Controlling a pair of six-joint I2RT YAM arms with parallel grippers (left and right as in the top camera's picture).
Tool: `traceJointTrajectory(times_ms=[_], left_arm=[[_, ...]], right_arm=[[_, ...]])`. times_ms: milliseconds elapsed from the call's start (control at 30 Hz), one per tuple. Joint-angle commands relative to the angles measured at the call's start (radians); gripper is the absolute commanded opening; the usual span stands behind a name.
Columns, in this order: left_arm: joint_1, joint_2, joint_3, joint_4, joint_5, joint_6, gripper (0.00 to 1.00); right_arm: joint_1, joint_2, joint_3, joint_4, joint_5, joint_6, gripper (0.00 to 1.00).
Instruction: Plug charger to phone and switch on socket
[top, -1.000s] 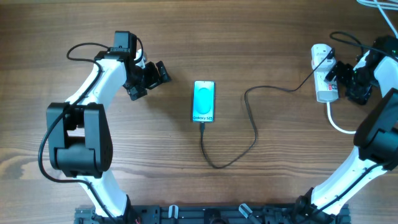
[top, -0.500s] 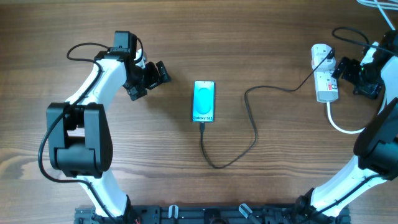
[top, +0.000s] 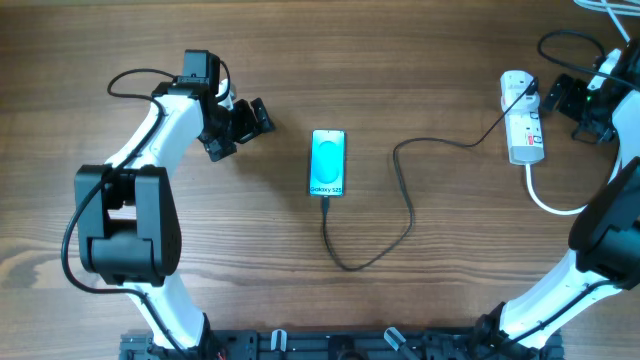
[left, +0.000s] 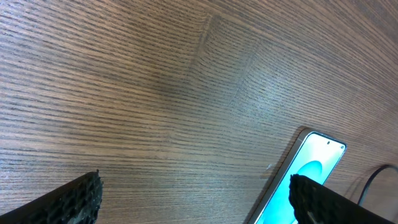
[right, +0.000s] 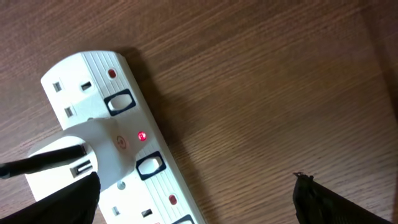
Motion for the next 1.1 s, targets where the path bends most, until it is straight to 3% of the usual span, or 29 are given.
traceJointTrajectory(times_ms=[0,767,1000,1067], left_arm=[[0.003,-0.022,-0.008,0.0,0.008,0.005,1.0],[0.003,-0.026,-0.008,0.0,0.008,0.005,1.0],[0.0,-0.235,-0.008,-0.01,-0.023,0.009,1.0],[-0.005,-0.304,-0.008,0.018,-0.034,0.079,1.0]], right_arm=[[-0.003,-0.014,-0.003,0.006,-0.016,-0.013,1.0],[-0.003,-0.014,-0.002,0.006,-0.016,-0.013,1.0],[-0.003,-0.014,-0.003,0.006,-0.015,-0.013,1.0],[-0.003,-0.014,-0.003,0.006,-0.015,-0.013,1.0]])
